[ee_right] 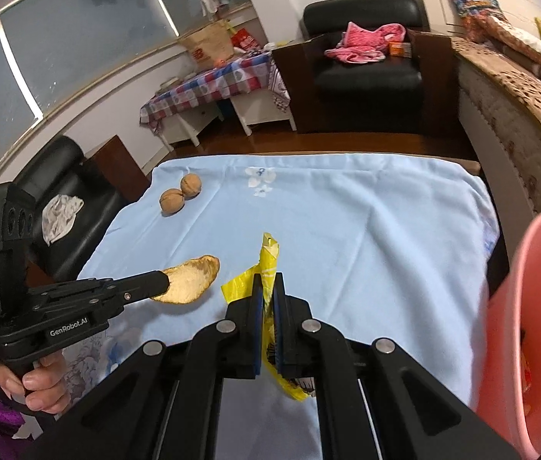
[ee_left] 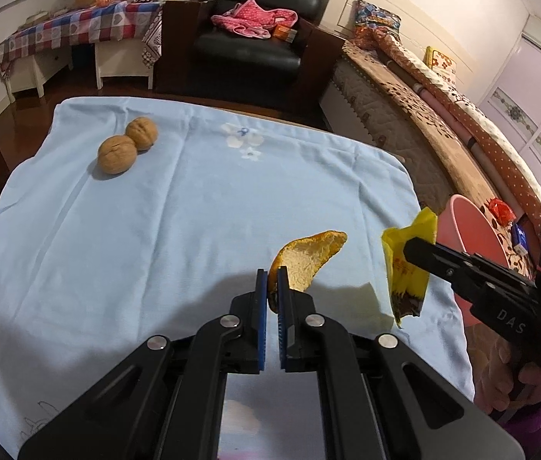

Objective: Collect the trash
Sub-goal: 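Carry the crust with the left tool while the right tool carries the yellow wrapper to the bucket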

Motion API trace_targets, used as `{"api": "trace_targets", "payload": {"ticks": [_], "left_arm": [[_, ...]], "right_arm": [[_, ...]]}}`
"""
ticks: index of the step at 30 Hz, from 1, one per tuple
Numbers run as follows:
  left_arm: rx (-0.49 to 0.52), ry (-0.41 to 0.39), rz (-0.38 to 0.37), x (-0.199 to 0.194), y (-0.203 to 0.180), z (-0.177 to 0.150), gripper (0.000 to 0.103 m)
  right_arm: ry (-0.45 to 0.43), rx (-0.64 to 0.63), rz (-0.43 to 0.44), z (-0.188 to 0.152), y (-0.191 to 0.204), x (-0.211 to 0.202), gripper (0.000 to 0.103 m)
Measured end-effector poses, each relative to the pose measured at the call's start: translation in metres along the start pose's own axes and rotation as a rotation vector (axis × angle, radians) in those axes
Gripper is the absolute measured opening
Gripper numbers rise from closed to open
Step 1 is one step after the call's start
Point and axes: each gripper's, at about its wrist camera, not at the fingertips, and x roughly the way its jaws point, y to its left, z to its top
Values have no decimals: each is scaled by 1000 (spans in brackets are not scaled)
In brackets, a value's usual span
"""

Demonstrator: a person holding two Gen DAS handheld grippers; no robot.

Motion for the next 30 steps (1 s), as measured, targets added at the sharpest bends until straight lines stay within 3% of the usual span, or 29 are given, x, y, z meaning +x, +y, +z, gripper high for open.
{"api": "trace_targets", "payload": {"ticks": [16,30], "left_arm": [[71,-27,5,-8,-41,6,4],[125,-34,-47,-8,-84,19,4]], "right_arm": [[-115,73,-3,-5,-22,-51,4],[-217,145,-64,-5,-55,-95,4]]}}
